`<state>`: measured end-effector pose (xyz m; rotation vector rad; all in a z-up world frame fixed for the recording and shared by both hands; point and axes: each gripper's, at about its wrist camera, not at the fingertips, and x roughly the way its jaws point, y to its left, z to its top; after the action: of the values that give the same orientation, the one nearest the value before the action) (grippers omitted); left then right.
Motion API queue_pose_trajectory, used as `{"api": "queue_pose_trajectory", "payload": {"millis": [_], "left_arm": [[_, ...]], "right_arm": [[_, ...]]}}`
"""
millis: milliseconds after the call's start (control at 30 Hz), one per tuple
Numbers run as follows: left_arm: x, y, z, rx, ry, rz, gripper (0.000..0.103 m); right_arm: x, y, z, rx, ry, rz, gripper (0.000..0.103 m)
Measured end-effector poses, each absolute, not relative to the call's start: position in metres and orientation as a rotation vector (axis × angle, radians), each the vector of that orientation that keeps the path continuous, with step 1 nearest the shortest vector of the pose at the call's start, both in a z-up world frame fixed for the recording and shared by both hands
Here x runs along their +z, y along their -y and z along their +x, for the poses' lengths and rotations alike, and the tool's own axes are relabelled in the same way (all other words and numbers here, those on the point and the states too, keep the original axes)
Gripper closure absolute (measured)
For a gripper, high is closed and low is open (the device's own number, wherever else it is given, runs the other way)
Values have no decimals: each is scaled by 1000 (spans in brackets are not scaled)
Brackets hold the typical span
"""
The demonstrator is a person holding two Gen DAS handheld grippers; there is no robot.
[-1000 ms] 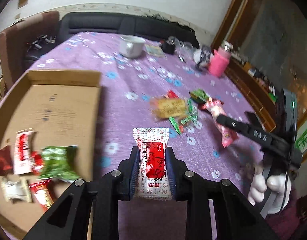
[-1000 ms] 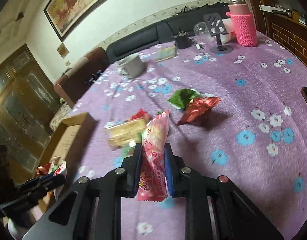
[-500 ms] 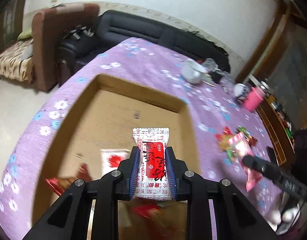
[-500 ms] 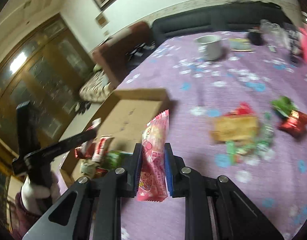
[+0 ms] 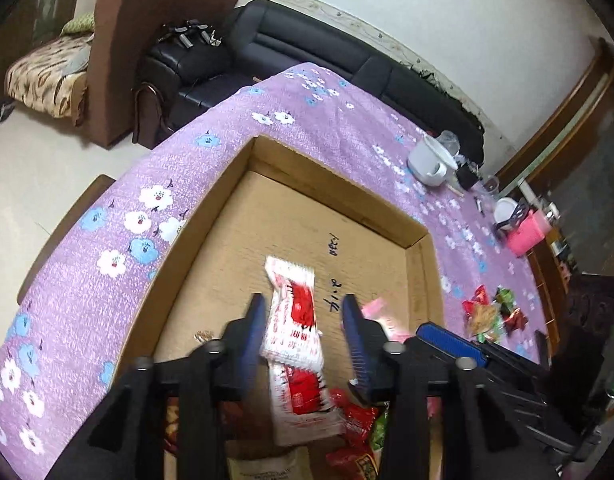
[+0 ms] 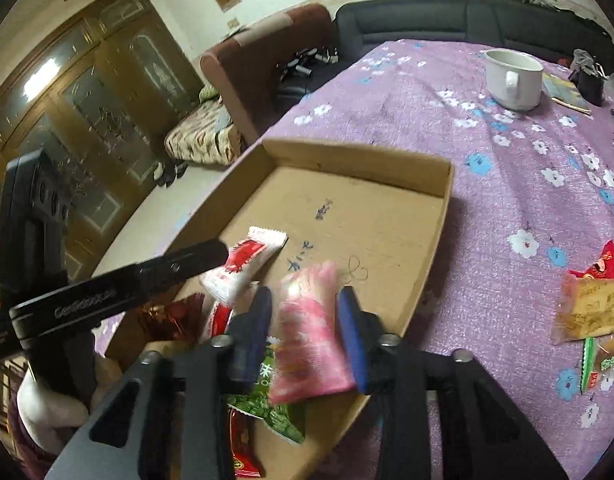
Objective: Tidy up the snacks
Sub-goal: 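Carry both packets to the cardboard box and open both tools, then grasp the round green-labelled cake with the left tool while the right tool grasps a green candy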
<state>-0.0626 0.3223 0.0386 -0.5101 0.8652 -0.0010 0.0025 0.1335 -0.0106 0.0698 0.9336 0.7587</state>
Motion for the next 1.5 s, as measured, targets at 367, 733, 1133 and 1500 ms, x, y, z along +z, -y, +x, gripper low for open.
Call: {"api": "queue_pose_trajectory", "payload": {"millis": [367,733,1133,1500], "left_arm": [[68,-282,-84,-130,-804,-561,32],[66,-178,-68,-350,-903,-507,31],[62,-140,-59,-335,-932,-420,31],[54,-129,-40,-297,-950,-299,31]], "right_arm": [[9,1,10,587,-850,198,67],[-26,139,23,344,-886,318,67],[-48,105,63,383,-914,331,69],[-52,91,53,494,-925,261,84]]}}
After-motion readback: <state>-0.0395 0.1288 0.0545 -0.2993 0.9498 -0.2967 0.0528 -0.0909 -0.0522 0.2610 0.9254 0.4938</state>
